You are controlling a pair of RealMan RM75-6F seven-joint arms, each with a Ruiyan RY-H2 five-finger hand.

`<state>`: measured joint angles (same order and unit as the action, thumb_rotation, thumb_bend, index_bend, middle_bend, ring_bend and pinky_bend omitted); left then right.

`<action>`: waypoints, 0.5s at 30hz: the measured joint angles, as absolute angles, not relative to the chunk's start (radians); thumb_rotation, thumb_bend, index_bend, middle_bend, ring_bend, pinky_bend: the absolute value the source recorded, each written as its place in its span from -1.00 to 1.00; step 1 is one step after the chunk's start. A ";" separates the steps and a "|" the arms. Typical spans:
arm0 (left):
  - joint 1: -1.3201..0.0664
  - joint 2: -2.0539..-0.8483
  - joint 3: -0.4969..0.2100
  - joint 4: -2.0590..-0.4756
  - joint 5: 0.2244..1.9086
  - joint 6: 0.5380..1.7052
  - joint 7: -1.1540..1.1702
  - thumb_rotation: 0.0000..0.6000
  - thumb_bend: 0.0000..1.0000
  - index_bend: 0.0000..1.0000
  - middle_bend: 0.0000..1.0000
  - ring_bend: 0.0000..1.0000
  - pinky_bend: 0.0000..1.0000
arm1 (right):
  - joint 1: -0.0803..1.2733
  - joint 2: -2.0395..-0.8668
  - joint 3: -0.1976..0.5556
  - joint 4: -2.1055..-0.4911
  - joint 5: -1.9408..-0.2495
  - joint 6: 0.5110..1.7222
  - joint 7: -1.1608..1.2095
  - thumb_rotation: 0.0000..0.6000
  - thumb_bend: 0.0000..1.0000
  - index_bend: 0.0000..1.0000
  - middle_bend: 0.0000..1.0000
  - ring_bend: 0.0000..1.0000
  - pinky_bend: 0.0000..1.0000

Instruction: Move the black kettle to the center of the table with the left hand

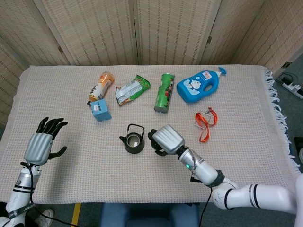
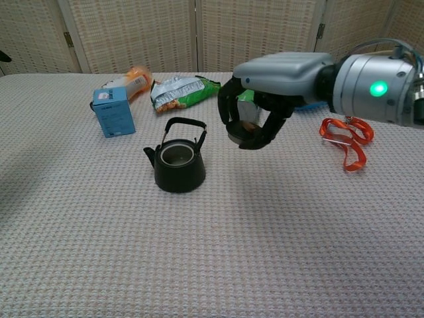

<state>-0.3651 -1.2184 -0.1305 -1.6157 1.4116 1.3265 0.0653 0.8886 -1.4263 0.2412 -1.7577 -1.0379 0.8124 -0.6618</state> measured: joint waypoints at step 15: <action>-0.358 -1.209 -0.129 -1.618 1.416 1.329 0.054 1.00 -0.59 -0.67 -0.80 -0.83 -1.00 | 1.151 -1.641 0.254 -1.569 -0.734 0.821 -0.847 1.00 -0.39 -0.02 -0.09 0.71 0.26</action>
<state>-0.3583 -1.2094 -0.1294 -1.6179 1.4157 1.3293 0.0541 1.1508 -1.6412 0.2536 -1.5685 -0.7342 0.8209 -0.8466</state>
